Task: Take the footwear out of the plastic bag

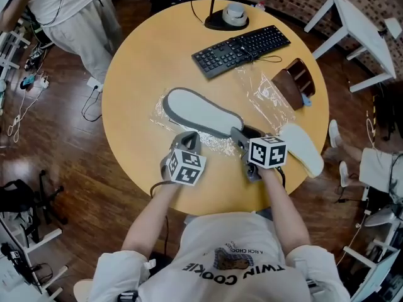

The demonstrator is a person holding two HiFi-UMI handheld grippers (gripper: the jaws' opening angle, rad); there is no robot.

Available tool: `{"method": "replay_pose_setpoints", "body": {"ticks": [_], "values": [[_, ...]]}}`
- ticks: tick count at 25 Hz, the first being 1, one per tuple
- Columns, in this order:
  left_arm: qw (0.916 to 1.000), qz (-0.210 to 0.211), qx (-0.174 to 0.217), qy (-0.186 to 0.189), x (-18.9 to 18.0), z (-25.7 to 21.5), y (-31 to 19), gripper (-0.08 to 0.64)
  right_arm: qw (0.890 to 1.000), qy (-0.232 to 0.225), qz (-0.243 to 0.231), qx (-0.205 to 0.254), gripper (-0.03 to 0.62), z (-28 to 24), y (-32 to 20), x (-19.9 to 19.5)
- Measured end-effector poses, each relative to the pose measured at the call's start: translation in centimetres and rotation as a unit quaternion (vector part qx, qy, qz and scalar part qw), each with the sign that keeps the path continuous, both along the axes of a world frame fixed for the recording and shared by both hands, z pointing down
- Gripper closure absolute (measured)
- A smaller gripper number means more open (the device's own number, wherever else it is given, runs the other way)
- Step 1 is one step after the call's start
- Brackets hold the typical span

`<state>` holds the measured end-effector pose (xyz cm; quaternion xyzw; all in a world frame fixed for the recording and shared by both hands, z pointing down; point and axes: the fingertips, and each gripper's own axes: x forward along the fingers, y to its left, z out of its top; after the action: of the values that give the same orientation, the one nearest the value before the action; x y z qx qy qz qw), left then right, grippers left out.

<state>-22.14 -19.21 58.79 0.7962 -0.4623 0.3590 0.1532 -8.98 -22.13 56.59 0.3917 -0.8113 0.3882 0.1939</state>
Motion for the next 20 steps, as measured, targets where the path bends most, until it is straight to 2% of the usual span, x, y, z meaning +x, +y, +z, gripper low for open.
{"method": "replay_pose_setpoints", "body": {"ticks": [4, 9, 20], "values": [[0.9999, -0.01, 0.006, 0.012, -0.1, -0.7, 0.3, 0.554, 0.999, 0.032, -0.004, 0.015, 0.436, 0.0, 0.0, 0.2], [0.9992, -0.023, 0.019, 0.028, 0.0, -1.9, 0.6, 0.554, 0.999, 0.039, -0.002, 0.023, 0.371, -0.4, 0.0, 0.3], [0.9956, -0.063, 0.043, 0.054, 2.9, -5.1, 2.5, 0.554, 0.996, 0.036, -0.047, 0.073, 0.368, -3.0, 1.2, 1.1]]}}
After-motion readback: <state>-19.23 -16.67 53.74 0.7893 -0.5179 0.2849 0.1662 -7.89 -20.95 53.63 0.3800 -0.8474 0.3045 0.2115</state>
